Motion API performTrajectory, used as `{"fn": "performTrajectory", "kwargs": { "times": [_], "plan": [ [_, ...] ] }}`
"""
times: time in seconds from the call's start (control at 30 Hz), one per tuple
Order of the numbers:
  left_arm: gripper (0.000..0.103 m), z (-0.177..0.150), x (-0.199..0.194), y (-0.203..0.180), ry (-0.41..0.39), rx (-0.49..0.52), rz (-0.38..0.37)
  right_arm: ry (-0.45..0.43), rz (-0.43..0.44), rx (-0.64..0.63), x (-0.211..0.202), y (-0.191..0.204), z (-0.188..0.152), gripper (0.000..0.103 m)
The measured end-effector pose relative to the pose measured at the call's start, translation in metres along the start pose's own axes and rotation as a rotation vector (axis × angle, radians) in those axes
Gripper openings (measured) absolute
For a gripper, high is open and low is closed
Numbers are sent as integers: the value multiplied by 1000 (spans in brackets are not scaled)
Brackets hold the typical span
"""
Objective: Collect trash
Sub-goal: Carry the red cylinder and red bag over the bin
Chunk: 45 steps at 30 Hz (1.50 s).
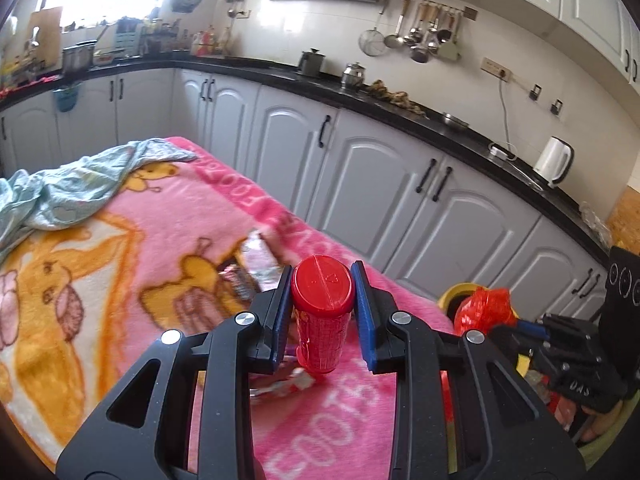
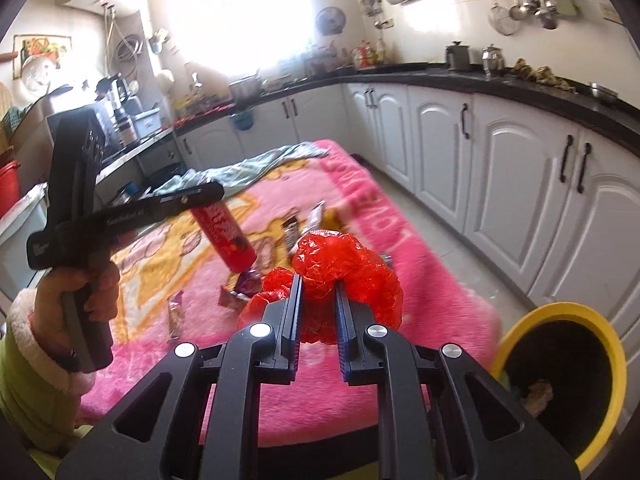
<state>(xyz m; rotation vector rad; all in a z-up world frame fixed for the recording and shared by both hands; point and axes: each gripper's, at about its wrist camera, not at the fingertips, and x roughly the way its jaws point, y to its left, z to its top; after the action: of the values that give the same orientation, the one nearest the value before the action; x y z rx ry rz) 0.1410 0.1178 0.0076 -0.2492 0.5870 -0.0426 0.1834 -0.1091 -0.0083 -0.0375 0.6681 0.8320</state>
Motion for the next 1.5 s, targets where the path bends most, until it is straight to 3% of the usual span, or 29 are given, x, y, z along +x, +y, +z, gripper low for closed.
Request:
{"fn": "performTrajectory", "kwargs": {
  "times": [1.03, 1.5],
  "plan": [
    [22, 0, 49, -162, 31, 196, -233, -214, -337, 201, -138, -129, -29, 14],
    [22, -14, 90, -229, 86, 238, -344, -224, -479, 256, -160, -169, -50, 15]
  ]
}}
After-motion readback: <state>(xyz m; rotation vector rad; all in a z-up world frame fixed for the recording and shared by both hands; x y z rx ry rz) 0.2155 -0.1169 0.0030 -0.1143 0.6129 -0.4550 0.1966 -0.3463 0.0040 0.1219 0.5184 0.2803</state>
